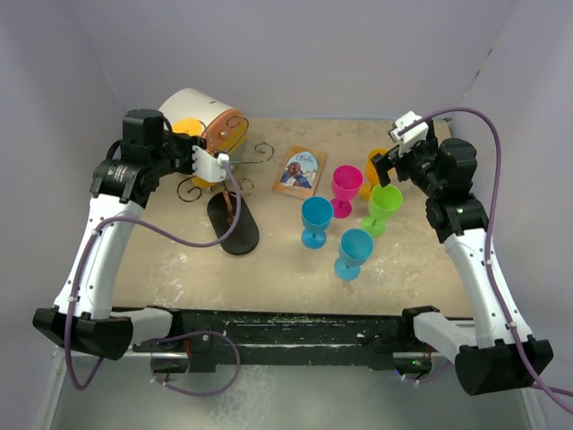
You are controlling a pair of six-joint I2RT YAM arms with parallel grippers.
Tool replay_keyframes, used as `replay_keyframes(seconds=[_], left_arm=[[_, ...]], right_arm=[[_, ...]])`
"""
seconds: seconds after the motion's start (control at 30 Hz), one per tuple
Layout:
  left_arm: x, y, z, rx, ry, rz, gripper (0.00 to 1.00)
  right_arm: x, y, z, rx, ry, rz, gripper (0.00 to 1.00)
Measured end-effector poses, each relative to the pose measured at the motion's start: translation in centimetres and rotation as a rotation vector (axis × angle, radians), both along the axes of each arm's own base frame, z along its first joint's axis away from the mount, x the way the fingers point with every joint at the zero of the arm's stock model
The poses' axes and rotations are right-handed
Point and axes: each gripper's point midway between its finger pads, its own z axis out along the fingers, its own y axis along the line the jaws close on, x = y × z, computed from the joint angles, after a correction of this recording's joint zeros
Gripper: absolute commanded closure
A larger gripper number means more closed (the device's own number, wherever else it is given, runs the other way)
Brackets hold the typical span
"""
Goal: Place the wine glass upside down on the wine glass rack
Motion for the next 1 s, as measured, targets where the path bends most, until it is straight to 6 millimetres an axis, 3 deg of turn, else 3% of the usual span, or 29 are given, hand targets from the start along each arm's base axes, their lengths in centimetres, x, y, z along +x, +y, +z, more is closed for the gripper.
replay_keyframes(seconds=[0.4,1.0], left_arm=[[-0.5,-0.3,0.7,-0.036,-0.019,-0.008,0.46],[-1.7,-1.2,1.9,-0.164,-0.009,0.002,0.26]], right_arm=[[-0.1,-0.1,-0.4,-0.019,0.012,0.004,0.0],[-0.2,-0.2,-1.8,-0.052,0.055,0.011,0.0]])
